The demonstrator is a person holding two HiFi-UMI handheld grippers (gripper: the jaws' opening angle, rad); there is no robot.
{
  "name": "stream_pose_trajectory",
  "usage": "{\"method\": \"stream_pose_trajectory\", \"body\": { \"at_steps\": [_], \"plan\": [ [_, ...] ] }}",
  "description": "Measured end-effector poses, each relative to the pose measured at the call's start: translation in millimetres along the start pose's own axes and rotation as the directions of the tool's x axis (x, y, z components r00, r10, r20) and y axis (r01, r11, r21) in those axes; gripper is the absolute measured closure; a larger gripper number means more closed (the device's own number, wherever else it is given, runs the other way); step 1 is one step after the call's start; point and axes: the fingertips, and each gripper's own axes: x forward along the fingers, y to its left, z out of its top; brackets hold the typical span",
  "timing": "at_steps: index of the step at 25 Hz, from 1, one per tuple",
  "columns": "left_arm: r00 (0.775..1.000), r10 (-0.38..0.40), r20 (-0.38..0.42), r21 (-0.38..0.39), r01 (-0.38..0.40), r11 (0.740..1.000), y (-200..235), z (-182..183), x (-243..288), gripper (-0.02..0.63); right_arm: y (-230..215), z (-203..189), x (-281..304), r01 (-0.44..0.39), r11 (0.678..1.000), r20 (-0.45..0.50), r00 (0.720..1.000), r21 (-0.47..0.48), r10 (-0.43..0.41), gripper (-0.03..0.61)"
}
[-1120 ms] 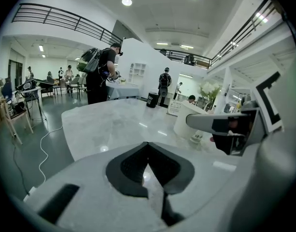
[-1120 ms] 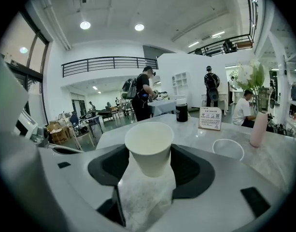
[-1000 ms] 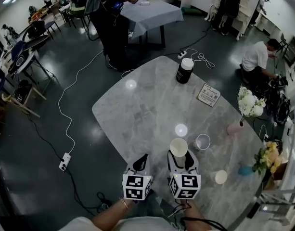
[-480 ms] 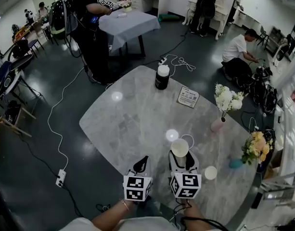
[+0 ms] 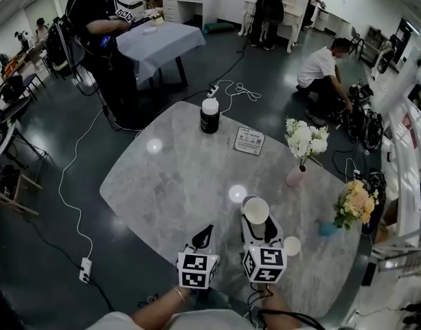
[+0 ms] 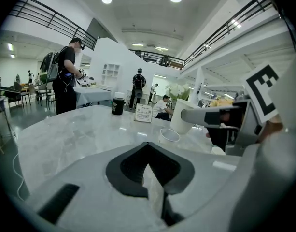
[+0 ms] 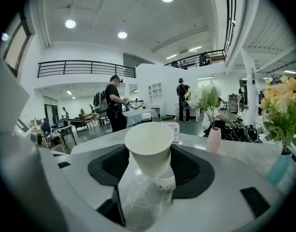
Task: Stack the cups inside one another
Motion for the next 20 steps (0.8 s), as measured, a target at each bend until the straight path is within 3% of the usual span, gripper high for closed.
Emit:
{"method": "stream_pose_trajectory", "body": {
  "at_steps": [9,20],
  "plan": [
    [0.999,-0.034,-0.026,0.011,0.034,0.999,-10,3,27,0.612,-22,-2,13,0.031,0.999,-0.013,0.999,0.025,-0.03,0.334],
    [0.997,-0.013,-0.071,-0.001,0.013,1.0,4,-5,53,0.611,-30,-20,43,0.02,0.999,-0.059,0.998,0.04,-0.018,0.334]
  ]
}}
